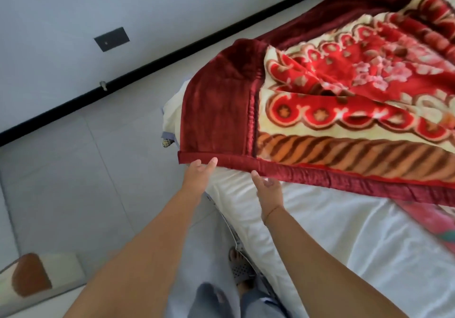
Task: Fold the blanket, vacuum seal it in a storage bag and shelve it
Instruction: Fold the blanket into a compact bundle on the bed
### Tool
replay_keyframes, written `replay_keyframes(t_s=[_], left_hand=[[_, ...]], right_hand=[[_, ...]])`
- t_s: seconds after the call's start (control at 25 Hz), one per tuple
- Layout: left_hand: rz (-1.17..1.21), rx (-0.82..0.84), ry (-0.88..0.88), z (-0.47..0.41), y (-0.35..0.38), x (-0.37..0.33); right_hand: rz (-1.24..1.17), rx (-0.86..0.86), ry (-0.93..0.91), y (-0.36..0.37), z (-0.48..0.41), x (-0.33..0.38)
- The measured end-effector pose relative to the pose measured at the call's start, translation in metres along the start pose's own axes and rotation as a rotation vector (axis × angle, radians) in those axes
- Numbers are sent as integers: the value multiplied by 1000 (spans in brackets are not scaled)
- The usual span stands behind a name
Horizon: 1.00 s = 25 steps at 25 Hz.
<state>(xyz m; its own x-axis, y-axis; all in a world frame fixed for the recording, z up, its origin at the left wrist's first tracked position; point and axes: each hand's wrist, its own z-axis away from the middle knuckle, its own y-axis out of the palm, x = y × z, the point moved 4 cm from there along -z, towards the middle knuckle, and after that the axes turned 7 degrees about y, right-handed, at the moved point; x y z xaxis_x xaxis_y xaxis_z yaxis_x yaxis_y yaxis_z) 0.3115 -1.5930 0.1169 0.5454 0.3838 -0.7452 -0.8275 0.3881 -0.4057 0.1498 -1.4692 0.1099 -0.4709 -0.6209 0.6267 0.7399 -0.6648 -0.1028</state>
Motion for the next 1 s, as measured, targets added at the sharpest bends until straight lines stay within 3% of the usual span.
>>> replay_keyframes(t_s=[0.16,0.28,0.4,0.48,0.68,1.0], left_hand=[[417,89,-245,-62,19,25],[822,65,-445,-91,18,27],[1089,-40,-459,-111,-2,7],[1118,-12,-357,-128,-29,-27],[1045,300,-57,-164,-81,-174],[746,568,103,-240,-79,-350]], right_hand=[[-392,128,203,66,-41,-2],[-611,190,264,104,-53,5],[-722,150,214,120,-54,33],[-782,165,118,124,-50,74],[-855,155,-61,132,-34,192],[-1060,53,-267,129,-76,349]])
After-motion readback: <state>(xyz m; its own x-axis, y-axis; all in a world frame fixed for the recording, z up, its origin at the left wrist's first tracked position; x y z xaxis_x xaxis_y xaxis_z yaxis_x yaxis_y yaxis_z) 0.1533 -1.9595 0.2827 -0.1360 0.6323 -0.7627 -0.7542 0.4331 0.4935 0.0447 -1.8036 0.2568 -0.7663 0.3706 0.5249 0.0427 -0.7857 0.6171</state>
